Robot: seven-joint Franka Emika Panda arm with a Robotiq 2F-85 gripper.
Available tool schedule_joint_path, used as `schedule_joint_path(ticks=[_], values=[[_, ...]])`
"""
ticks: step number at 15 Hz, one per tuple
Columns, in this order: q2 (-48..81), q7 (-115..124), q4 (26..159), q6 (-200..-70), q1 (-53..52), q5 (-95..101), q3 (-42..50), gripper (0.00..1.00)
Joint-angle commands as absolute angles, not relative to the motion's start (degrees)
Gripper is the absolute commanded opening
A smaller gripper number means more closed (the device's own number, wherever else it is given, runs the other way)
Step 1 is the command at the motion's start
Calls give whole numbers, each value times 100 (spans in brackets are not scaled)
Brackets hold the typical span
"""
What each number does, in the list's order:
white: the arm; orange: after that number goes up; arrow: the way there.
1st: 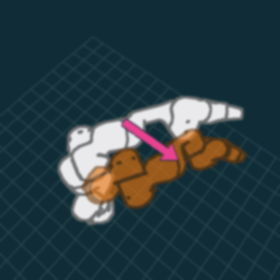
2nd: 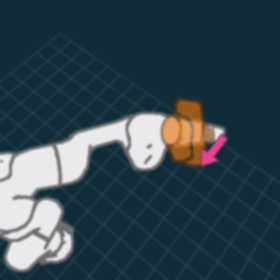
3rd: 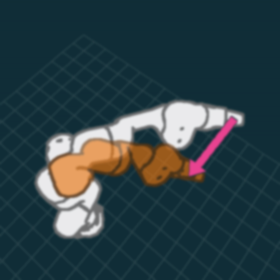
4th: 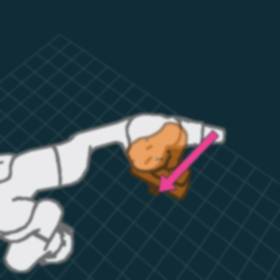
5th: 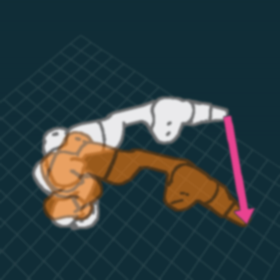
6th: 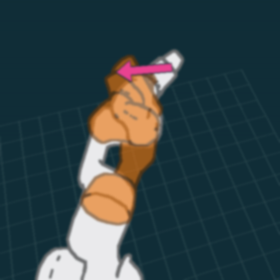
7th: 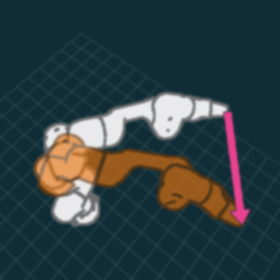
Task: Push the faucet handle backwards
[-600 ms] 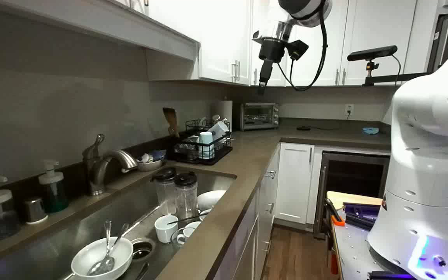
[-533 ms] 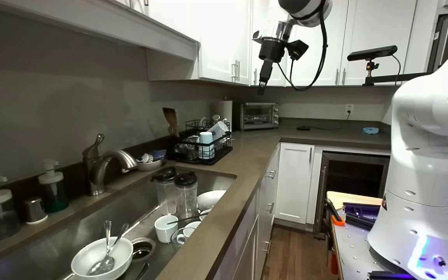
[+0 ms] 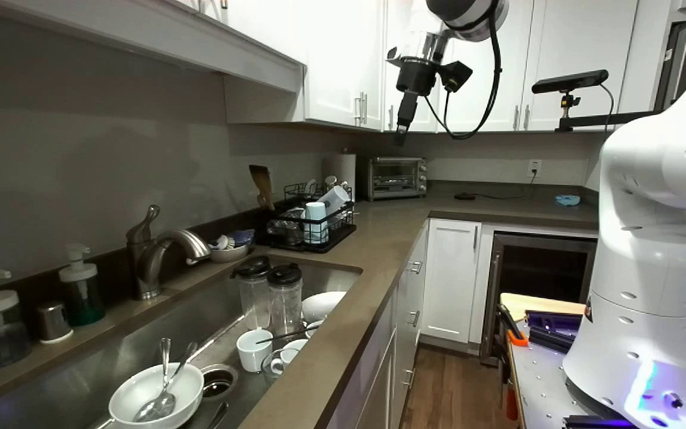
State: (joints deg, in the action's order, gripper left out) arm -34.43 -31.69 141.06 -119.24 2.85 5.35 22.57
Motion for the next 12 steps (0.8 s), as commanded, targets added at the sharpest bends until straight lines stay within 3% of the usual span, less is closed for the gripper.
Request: schedule_joint_path(ticks=[1,12], values=[[-3301,-3279,14058,-12004,352,408,2178,100],[-1691,-3635,13750,-13738,-290,-902,2173,100]])
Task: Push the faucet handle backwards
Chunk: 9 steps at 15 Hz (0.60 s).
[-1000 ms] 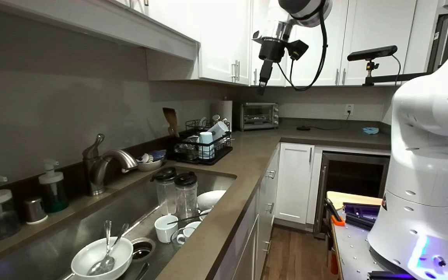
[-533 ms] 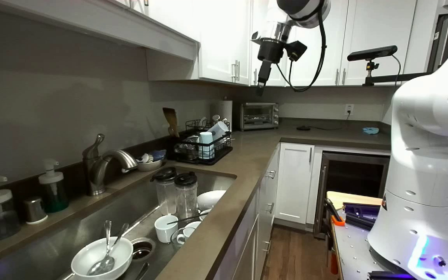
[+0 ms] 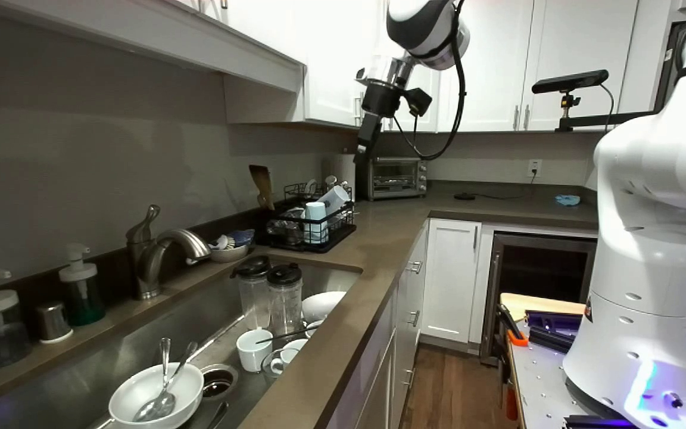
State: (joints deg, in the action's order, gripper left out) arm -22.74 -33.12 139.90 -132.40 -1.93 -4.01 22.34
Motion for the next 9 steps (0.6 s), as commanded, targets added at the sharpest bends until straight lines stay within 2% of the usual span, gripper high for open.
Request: schedule_joint_path(ticks=[1,9], values=[[-1546,-3680,13735,-13964,-336,-1071,2124,100],[-643,-3850,13390,-14715,-324,-1520,1399,100]])
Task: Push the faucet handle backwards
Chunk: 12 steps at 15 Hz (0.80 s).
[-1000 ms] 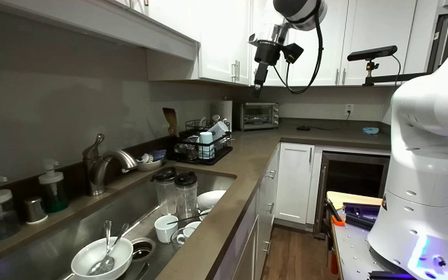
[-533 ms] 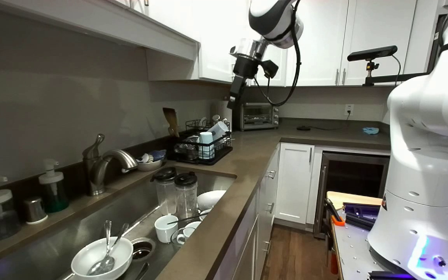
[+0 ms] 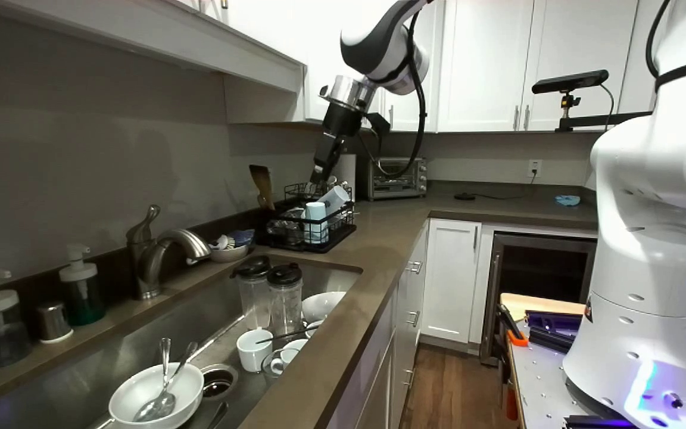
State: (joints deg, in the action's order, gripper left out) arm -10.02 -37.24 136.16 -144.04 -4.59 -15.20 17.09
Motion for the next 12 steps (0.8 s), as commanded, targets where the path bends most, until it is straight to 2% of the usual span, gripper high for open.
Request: schedule_joint_path(ticks=[1,8,12], values=[[-543,-3755,13340,-14890,-287,-1391,1285,100],[94,-3763,13040,-15992,-268,-1367,691,100],[546,-3810,12813,-16672,-561,-1419,710,98]])
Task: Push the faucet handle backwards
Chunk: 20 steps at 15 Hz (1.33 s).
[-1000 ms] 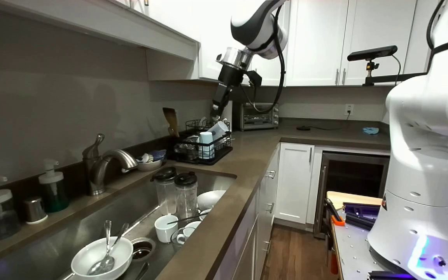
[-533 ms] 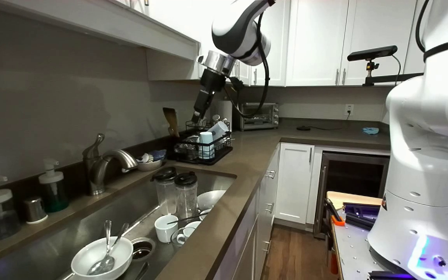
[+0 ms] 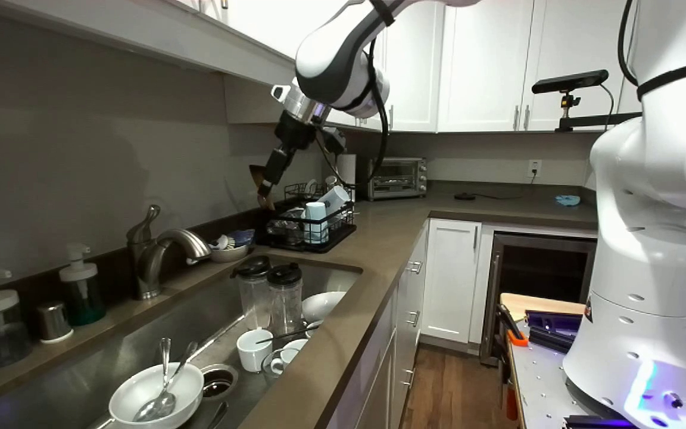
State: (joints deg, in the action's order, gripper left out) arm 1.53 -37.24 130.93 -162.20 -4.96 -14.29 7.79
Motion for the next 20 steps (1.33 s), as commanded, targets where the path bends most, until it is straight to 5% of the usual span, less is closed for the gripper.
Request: schedule_joint_path(ticks=[1,5,14,20], values=[[671,-3778,12744,-16857,-585,-1380,698,74],[1139,-3794,12404,-17427,-684,-1324,638,68],[2132,-4072,11152,-17659,-531,-1409,211,2],[2638,-4032,10893,-17748,-494,-1464,-108,0]])
